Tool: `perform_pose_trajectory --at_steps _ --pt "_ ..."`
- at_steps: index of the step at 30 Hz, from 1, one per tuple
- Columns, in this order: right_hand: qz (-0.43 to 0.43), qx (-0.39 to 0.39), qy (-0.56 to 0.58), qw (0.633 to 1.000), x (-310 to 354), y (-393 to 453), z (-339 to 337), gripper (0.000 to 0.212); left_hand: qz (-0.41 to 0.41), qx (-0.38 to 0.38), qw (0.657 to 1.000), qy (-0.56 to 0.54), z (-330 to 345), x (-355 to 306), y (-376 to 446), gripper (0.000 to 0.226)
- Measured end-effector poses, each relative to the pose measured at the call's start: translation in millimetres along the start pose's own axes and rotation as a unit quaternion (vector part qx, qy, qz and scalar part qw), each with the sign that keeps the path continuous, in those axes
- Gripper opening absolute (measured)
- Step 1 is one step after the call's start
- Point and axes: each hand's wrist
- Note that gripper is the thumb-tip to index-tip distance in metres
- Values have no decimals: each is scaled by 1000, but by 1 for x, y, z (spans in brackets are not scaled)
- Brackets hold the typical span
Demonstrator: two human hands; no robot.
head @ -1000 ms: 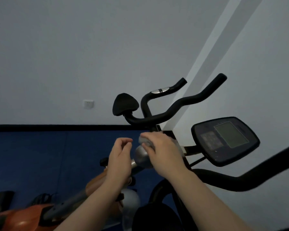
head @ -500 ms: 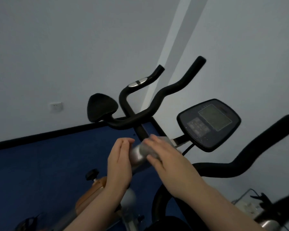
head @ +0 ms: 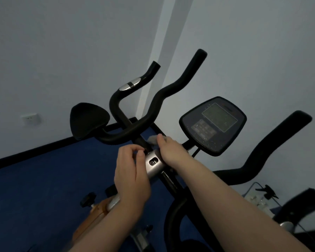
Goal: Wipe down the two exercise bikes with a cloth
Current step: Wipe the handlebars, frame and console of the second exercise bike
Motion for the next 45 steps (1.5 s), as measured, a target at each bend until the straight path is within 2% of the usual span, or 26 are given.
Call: perform_pose_trajectory --at_steps 2,5,6,9,11,12,14,16,18,21,22,24,26,28,30,32,34,35,38,39,41,43,45 --pt "-65 -24 7 998 -3 -14 4 42 -12 -4 999 -38 -1 1 0 15" --pt "-136 -4 94 986 -6 -38 11 36 -42 0 995 -92 -1 1 1 16" --pt "-147 4 90 985 -5 -38 11 37 -54 3 993 -107 -1 1 2 17" --pt "-240 34 -81 967 2 -49 17 42 -61 10 988 -141 -5 1 5 17" --pt "-291 32 -121 949 -5 -65 19 50 -58 7 985 -160 -6 1 6 17" --pt "-274 31 -114 954 -11 -69 13 51 -61 6 984 -167 -6 1 6 16" --pt "-166 33 -66 983 -14 -51 -3 46 -66 0 984 -165 -5 -2 5 16" --pt "-89 7 -70 994 -4 -24 -6 41 -64 -9 988 -143 -4 -2 4 17" --pt "-123 -31 -100 987 2 -26 7 40 -57 -8 990 -130 -4 -1 4 16" --pt "-218 -15 -138 966 -14 -64 11 49 -50 -8 992 -119 -3 -1 4 18" --pt "-213 -1 -176 961 -20 -67 5 48 -51 -13 992 -115 -3 -2 3 19" --pt "-143 11 -216 966 -13 -47 -2 40 -57 -23 992 -109 -2 -4 3 17" --pt "-108 -10 -186 977 2 -33 6 42 -62 -25 992 -108 -1 -1 3 16" --pt "-164 -51 -134 976 0 -46 16 48 -62 -20 992 -113 -1 -1 3 16" --pt "-217 -22 -163 962 -13 -65 10 48 -55 -20 992 -109 -1 -2 3 16" --pt "-185 34 -245 951 -19 -53 -2 42 -56 -31 993 -100 0 -2 3 16" --pt "-137 53 -291 946 -9 -36 -1 40 -62 -29 993 -95 1 -1 2 17" --pt "-145 49 -302 941 -4 -33 3 40 -66 -23 993 -98 0 -1 2 16" --pt "-195 -31 -218 956 -9 -62 -1 29 -55 18 995 -86 -4 -6 4 9" --pt "-186 -23 -168 968 -13 -72 -10 22 -36 36 996 -70 -5 -10 4 7" --pt "-141 33 -41 989 -18 -72 -39 22 28 85 996 -25 -4 -22 6 10" --pt "-102 20 73 992 -24 -54 -67 24 77 151 985 32 3 -42 15 12" --pt "-82 -69 23 994 -35 -31 -94 26 106 206 964 128 17 -59 27 13"
Point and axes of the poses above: each hand's wrist, its own y-axis towards the middle knuckle, its own z-axis out of the palm, x = y × z, and after that the axes turned 13 degrees about -z, right-handed
